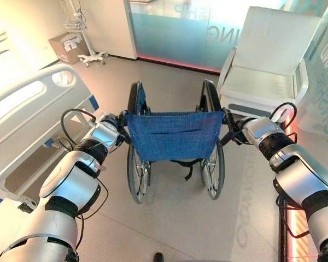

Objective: Push the wheelchair next to the bed

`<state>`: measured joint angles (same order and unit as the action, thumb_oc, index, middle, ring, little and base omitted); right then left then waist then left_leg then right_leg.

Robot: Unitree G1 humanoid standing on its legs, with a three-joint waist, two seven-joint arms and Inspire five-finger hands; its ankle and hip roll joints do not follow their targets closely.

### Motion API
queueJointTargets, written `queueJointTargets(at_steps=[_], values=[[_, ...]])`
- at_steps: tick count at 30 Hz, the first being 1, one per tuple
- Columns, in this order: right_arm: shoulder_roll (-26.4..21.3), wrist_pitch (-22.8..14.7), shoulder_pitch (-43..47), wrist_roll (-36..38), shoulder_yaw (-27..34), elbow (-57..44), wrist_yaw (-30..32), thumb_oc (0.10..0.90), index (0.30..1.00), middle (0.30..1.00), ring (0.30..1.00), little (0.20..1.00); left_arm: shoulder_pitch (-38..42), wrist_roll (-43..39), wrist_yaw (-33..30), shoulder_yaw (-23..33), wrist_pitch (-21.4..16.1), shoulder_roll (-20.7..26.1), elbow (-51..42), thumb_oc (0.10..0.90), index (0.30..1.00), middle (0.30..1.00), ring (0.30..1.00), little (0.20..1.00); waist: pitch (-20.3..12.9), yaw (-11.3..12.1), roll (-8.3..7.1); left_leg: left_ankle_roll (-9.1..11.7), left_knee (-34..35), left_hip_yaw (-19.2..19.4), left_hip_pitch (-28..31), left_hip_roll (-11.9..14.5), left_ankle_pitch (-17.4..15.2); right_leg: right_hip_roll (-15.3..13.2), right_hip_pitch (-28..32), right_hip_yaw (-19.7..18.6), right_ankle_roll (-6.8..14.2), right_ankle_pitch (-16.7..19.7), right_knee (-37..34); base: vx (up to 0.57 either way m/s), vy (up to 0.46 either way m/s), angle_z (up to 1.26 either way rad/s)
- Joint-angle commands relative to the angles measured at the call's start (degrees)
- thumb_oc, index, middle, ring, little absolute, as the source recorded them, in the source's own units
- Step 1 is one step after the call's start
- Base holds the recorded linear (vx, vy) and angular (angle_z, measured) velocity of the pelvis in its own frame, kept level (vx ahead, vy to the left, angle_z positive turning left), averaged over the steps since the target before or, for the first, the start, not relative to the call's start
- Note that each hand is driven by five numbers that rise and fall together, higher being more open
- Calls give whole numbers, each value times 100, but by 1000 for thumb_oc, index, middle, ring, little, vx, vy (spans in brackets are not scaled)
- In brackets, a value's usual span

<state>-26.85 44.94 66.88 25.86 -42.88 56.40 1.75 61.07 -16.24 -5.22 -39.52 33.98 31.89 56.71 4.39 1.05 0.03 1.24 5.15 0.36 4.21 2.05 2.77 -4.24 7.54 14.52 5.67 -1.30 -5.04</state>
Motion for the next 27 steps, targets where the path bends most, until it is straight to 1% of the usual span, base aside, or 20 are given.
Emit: queueJointTargets(at_steps=[1, 2, 3, 4, 5, 6, 7, 8, 9, 12, 15, 18, 21, 23, 24, 25, 27], values=[[128, -422, 626, 651, 195, 333, 641, 800, 900, 900, 900, 900, 187, 271, -182, -170, -440, 67, 136, 800, 900, 900, 900, 900, -255, 124, -174, -42, -29, 320, 144, -491, -421, 198, -118, -263, -97, -149, 253, 0, 0, 0], [103, -636, 625, 854, 293, 334, 902, 800, 900, 900, 900, 900, 157, 280, -177, -170, -496, 61, 66, 800, 900, 900, 900, 900, -253, 134, -170, -42, -29, 313, 140, -492, -422, 197, -123, -253, -97, -152, 262, 0, 0, 0], [104, -636, 624, 857, 293, 333, 906, 800, 900, 900, 900, 900, 156, 280, -177, -170, -496, 61, 65, 800, 900, 900, 900, 900, -253, 133, -170, -42, -30, 313, 140, -492, -422, 197, -123, -253, -97, -152, 262, 30, 9, 1], [88, -876, 615, 1093, 381, 308, 1184, 800, 900, 900, 900, 900, 99, 285, -201, -151, -537, 39, -10, 800, 900, 900, 900, 900, -254, 141, -166, -45, -24, 298, 138, -496, -421, 201, -127, -249, -100, -156, 267, 32, 10, 2], [70, -1074, 600, 1284, 465, 286, 1334, 800, 900, 900, 900, 900, 33, 287, -226, -146, -592, 29, -60, 800, 900, 900, 900, 900, -251, 144, -165, -48, -24, 284, 142, -503, -425, 206, -128, -253, -101, -164, 277, 40, 13, 3], [73, -1157, 596, 1407, 527, 256, 1430, 800, 900, 900, 900, 900, -4, 289, -233, -145, -635, 26, -82, 800, 900, 900, 900, 900, -250, 144, -162, -46, -27, 283, 138, -503, -424, 206, -131, -253, -102, -172, 286, 39, 14, 4], [56, -1368, 573, 1622, 607, 187, 1596, 800, 900, 900, 900, 900, -81, 332, -238, -119, -667, 9, -137, 800, 900, 900, 900, 900, -244, 147, -156, -48, -27, 279, 143, -499, -426, 202, -130, -243, -104, -176, 297, 26, 10, 3], [58, -1355, 566, 1638, 624, 169, 1600, 800, 900, 900, 900, 900, -95, 339, -240, -113, -666, 6, -150, 800, 900, 900, 900, 900, -245, 146, -156, -48, -27, 278, 145, -499, -426, 202, -129, -242, -104, -178, 299, 45, 10, 3], [44, -1553, 518, 1717, 751, 34, 1877, 800, 900, 900, 900, 900, -218, 407, -237, -66, -688, -2, -236, 800, 900, 900, 900, 900, -247, 150, -152, -49, -27, 270, 156, -501, -432, 202, -120, -230, -107, -188, 309, 36, 7, 3], [3, -1696, 456, 1827, 875, -154, 2086, 800, 900, 900, 900, 900, -403, 476, -264, -27, -703, -17, -380, 800, 900, 900, 900, 900, -245, 158, -142, -53, -33, 268, 168, -503, -440, 201, -107, -215, -109, -205, 328, 43, 8, 2], [-90, -1698, 423, 1709, 907, -342, 2086, 800, 900, 900, 900, 900, -578, 577, -300, 12, -727, -14, -502, 800, 900, 900, 900, 900, -237, 156, -139, -56, -48, 280, 182, -498, -448, 194, -97, -195, -114, -231, 368, 32, 5, 4], [-164, -1533, 495, 1509, 846, -445, 2016, 800, 900, 900, 900, 900, -668, 641, -282, 61, -771, -2, -516, 800, 900, 900, 900, 900, -227, 155, -151, -55, -57, 290, 192, -499, -452, 198, -80, -180, -122, -248, 382, 19, -4, 6], [-216, -1340, 588, 1270, 756, -497, 1896, 800, 900, 900, 900, 900, -721, 671, -307, 97, -788, -23, -518, 800, 900, 900, 900, 900, -226, 146, -168, -50, -62, 296, 210, -501, -457, 201, -66, -174, -121, -263, 398, 0, 0, 0], [-228, -1136, 657, 989, 669, -483, 1736, 800, 900, 900, 900, 900, -749, 685, -376, 128, -813, -82, -542, 800, 900, 900, 900, 900, -228, 148, -181, -46, -70, 300, 216, -499, -455, 192, -60, -159, -114, -271, 416, 0, 0, 0], [-235, -1081, 669, 926, 649, -475, 1676, 800, 900, 900, 900, 900, -750, 690, -380, 133, -824, -85, -548, 800, 900, 900, 900, 900, -229, 149, -182, -46, -71, 299, 219, -499, -455, 191, -58, -156, -113, -274, 420, 0, 0, 0], [-249, -917, 692, 857, 588, -475, 1571, 800, 900, 900, 900, 900, -770, 709, -394, 150, -844, -92, -588, 800, 900, 900, 900, 900, -237, 158, -187, -46, -76, 298, 217, -498, -453, 186, -53, -148, -111, -284, 427, 0, 0, 0], [-240, -796, 675, 771, 548, -425, 1471, 800, 900, 900, 900, 900, -770, 718, -410, 157, -877, -98, -642, 800, 900, 900, 900, 900, -233, 175, -187, -48, -73, 286, 218, -498, -454, 182, -48, -138, -113, -295, 434, 0, 0, 0]])
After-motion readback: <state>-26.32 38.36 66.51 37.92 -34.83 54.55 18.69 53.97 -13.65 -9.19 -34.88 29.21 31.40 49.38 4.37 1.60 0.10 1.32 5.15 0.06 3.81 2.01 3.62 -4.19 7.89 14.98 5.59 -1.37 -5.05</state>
